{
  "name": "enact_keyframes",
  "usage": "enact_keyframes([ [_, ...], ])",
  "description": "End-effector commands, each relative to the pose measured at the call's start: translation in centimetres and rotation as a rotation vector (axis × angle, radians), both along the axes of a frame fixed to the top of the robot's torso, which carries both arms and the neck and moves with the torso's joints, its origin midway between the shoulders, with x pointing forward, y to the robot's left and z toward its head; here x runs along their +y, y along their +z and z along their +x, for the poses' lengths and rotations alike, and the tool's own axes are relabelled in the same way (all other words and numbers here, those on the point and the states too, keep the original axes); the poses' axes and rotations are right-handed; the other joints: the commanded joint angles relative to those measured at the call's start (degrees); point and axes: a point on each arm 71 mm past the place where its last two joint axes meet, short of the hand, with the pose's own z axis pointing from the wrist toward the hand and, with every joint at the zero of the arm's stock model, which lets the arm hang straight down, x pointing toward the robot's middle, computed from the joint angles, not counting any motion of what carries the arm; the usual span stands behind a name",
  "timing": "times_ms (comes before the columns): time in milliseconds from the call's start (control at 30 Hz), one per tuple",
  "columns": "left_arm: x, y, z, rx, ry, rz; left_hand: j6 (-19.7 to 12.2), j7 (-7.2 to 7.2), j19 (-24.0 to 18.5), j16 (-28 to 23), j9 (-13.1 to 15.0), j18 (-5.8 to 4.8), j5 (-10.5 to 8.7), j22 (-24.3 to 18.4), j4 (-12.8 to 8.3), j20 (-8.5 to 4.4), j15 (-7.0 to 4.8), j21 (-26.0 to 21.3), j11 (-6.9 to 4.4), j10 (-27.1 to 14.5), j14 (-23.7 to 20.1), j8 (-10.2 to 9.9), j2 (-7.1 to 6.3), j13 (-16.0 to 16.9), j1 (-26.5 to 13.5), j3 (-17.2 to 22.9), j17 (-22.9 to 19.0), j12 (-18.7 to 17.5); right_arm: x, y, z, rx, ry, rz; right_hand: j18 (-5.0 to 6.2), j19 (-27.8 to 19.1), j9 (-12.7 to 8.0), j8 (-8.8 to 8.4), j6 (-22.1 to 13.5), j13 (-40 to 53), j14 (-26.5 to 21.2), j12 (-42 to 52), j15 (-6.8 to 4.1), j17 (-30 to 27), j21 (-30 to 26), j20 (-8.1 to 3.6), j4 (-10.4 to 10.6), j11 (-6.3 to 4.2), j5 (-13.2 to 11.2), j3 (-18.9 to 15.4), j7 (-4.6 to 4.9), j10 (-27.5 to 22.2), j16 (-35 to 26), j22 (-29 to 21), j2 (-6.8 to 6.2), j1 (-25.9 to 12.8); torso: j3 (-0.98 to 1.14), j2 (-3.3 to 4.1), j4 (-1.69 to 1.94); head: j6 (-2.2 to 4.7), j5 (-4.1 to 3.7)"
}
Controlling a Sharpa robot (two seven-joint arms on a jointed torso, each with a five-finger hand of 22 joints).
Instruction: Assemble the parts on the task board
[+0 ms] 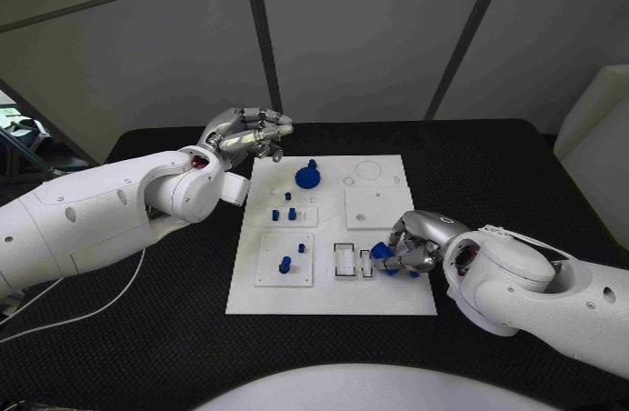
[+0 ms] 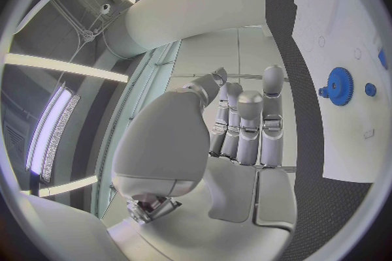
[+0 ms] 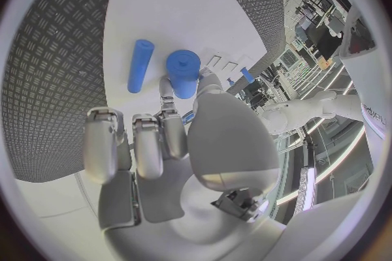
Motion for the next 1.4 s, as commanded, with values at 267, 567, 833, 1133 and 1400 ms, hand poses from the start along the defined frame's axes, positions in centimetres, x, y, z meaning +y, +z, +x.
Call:
enact_keyframes([
  [267,0.0,0.2,-0.1,-0.003,-0.011,-0.01,-0.4,0.07,0.1,0.4,0.0,-0.57,0.11,0.1,0.2,0.18,0.07,0.1,-0.03,-0.3,-0.5,0.1,0.16,0.0,-0.2,0.1,0.0,0.4,-0.5,-0.6,-0.3,-0.001,-0.037,-0.003,-0.62,2.2,0.9,0.85,1.6,4.7,6.0,0.4,-1.1,14.8,0.6,-0.76,0.0,-1.16,3.9,-0.1,-0.89,0.6,0.2,8.9,2.18,2.1,0.03,0.03,-0.1,0.04,0.2],
  [567,0.1,0.2,-0.1,-0.002,-0.011,-0.009,-0.4,0.06,0.1,0.4,0.1,-0.56,0.12,0.1,0.2,0.18,0.07,0.1,-0.04,-0.3,-0.5,0.2,0.19,-0.1,-0.1,0.2,-0.1,0.4,-0.1,1.0,-1.1,-0.087,-0.069,0.155,-0.89,2.9,1.5,1.07,2.5,6.0,6.1,1.4,-1.42,15.0,1.3,-1.08,0.5,-1.53,5.4,-0.4,-1.3,1.5,0.2,10.0,2.53,2.1,-0.01,-0.07,-0.07,0.23,0.12],
  [833,0.1,0.2,-0.1,-0.001,-0.013,-0.009,-0.4,0.06,0.1,0.4,0.1,-0.56,0.12,0.1,0.2,0.18,0.07,0.1,-0.04,-0.3,-0.5,0.2,0.19,-0.1,-0.1,0.2,-0.2,0.4,0.3,2.2,-1.5,-0.177,-0.061,0.274,-1.08,3.4,1.8,1.12,2.8,6.4,6.1,1.7,-1.61,15.1,1.9,-1.24,0.6,-1.76,5.8,-0.4,-1.56,1.8,0.2,10.8,2.78,2.3,-0.04,0.01,-0.07,0.47,0.13],
  [1133,0.1,0.2,-0.2,-0.001,-0.014,-0.01,-0.4,0.06,0.1,0.4,0.1,-0.56,0.12,0.1,0.2,0.18,0.07,0.1,-0.04,-0.3,-0.5,0.2,0.19,-0.1,-0.1,0.2,-0.2,0.4,1.6,1.6,-1.3,-0.124,-0.017,0.252,-1.09,3.4,1.9,1.01,3.0,6.3,6.1,1.6,-1.69,15.0,1.9,-1.35,1.1,-1.8,5.7,-0.7,-1.56,1.8,0.2,10.8,2.92,1.9,-0.05,0.05,0.09,0.44,0.3],
  [1400,0.1,0.2,-0.2,-0.001,-0.015,-0.01,-0.4,0.06,0.1,0.4,0.1,-0.56,0.12,0.1,0.2,0.18,0.07,0.1,-0.04,-0.3,-0.5,0.2,0.19,-0.1,-0.1,0.2,-0.2,0.4,3.3,0.5,-0.9,-0.031,0.021,0.2,-1.12,3.5,3.1,1.8,5.2,6.0,6.0,1.0,-2.28,14.8,2.0,-1.84,1.7,-2.58,4.2,-1.7,-2.51,1.9,0.1,11.0,3.96,0.0,-0.04,0.08,0.04,0.4,0.54],
])
